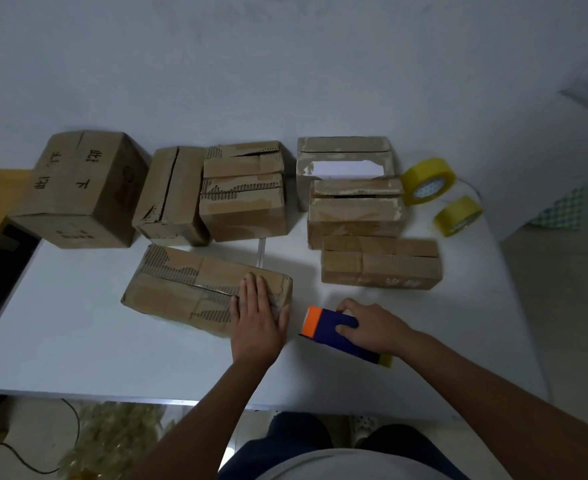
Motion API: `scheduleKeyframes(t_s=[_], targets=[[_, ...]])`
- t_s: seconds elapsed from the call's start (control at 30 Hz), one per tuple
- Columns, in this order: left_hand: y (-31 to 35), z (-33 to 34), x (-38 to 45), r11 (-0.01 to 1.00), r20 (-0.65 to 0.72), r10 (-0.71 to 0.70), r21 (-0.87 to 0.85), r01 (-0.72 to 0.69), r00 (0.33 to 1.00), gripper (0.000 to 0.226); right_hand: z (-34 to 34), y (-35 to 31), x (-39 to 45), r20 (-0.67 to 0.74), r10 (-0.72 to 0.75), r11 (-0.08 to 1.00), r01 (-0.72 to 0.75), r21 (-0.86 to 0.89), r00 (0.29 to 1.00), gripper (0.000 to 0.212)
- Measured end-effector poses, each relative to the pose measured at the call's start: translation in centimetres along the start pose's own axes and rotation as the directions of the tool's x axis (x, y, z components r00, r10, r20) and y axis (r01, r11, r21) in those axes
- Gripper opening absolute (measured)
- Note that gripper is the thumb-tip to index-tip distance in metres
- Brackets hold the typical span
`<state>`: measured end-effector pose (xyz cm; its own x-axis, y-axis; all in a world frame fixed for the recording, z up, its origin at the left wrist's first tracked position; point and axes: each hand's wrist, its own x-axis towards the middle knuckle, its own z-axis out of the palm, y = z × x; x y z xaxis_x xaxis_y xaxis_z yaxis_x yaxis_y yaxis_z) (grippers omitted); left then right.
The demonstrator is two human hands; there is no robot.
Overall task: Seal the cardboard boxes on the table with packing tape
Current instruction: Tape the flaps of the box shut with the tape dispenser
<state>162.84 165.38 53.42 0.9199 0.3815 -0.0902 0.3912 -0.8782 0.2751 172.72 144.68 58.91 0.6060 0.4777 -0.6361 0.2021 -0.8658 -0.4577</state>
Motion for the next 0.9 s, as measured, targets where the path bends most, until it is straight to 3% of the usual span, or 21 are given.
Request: scheduleKeyframes(t_s=[0.23, 0.37, 0.73, 0.8, 0.9], targets=[[-0.5, 0.8, 0.1, 0.996, -0.002, 0.028, 0.088, -0.027, 1.0, 0.082, 1.3, -2.3, 0.9, -0.101, -0.025, 0.999, 0.028, 0.03, 0.995, 0.034], [-0.8, 0.7, 0.1, 0.993, 0.017, 0.039, 0.112, -0.041, 0.999, 0.089, 2.9, -3.2, 1.8, -0.143, 0.031, 0.995, -0.016, 0.101, 0.989, 0.033], [-0.7, 0.4, -0.1, 0.99, 0.016, 0.053, 0.132, -0.055, 0.998, 0.081, 2.7, -3.1, 3.2, -0.13, 0.22, 0.954, -0.185, 0.237, 0.967, 0.034], [-1.0, 0.3, -0.3, 0.988, 0.027, 0.069, 0.133, -0.072, 0.997, 0.08, 2.2, -2.3, 2.8, -0.212, 0.274, 0.956, -0.242, 0.163, 0.938, 0.035], [-1.9, 0.1, -1.1, 0.985, 0.037, 0.113, 0.124, -0.117, 0.993, 0.079, 2.0, -0.4, 1.8, -0.374, 0.242, 0.969, -0.242, 0.049, 0.895, 0.035]])
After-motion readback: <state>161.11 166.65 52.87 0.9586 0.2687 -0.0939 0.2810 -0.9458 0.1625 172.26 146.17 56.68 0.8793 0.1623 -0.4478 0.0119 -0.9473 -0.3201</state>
